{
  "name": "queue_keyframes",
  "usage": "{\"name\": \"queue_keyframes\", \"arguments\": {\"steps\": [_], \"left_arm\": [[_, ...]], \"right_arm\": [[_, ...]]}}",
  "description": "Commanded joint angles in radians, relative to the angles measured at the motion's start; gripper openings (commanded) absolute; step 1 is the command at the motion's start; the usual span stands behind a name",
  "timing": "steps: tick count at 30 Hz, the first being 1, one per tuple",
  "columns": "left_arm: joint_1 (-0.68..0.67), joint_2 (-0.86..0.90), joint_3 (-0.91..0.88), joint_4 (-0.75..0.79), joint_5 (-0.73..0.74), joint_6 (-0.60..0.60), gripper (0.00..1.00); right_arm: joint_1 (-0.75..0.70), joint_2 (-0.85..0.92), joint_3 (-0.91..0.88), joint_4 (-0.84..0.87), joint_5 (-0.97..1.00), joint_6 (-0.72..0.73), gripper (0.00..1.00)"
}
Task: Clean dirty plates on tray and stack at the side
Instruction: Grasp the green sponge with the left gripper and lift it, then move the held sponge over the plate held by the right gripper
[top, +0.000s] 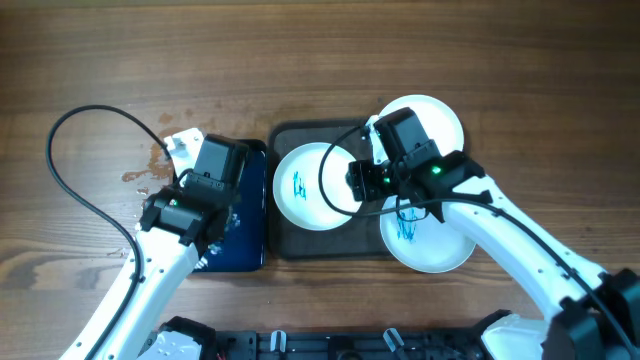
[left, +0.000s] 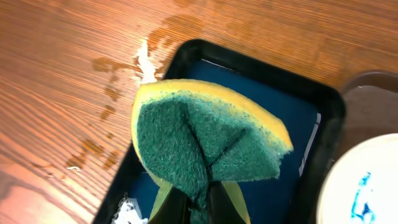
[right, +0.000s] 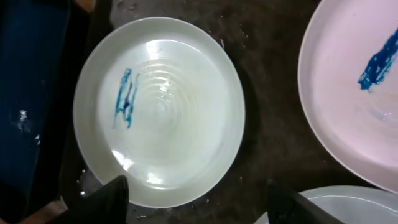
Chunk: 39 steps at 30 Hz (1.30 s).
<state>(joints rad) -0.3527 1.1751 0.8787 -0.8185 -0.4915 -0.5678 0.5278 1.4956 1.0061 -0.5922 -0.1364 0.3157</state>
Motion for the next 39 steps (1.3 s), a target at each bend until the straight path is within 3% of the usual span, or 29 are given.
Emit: {"name": "queue_keyframes", "arguments": {"steps": [1,9,12,15,21,26,28,30,39], "left_arm": [[-0.005,0.01,0.002,0.019,0.05,-0.02,0.04],[-0.005,0.071,0.002,0.022,0.054,-0.02,0.04],[-0.005,0.088,0.002,0.028,0.057,-0.02,0.04],[-0.005,0.095,0.002,0.04,0.081,-0.019,0.04],[-0.005,0.1,0.002,0.087,0.213,-0.019,0.04],[-0.005,0.104,0.002,0.179,0.539,-0.008,0.04],[-0.005,0.135,0.002,0.245,0.735,-0.001,0.04],[-0.005,0.18,0.002,0.285,0.826,-0.002,0.04],[-0.08,0.497,0.002,0.477,0.922,0.002,0.04]], "right_arm": [[0.002,0.103,0.013,0.013,0.058,0.041,0.48],[0.002,0.327,0.013,0.072,0.058,0.132,0.47],[0.002,0.333,0.013,0.089,0.058,0.132,0.39],[0.002,0.333,0.013,0.103,0.057,0.133,0.05],[0.002,0.333,0.013,0.106,0.058,0.155,0.04],[0.002,0.333,0.013,0.108,0.057,0.154,0.05],[0.002,0.333,0.013,0.109,0.057,0.155,0.04],[0.002,0.333,0.013,0.109,0.057,0.155,0.04],[0.002,0.333,0.013,0.11,0.042,0.154,0.04]]}}
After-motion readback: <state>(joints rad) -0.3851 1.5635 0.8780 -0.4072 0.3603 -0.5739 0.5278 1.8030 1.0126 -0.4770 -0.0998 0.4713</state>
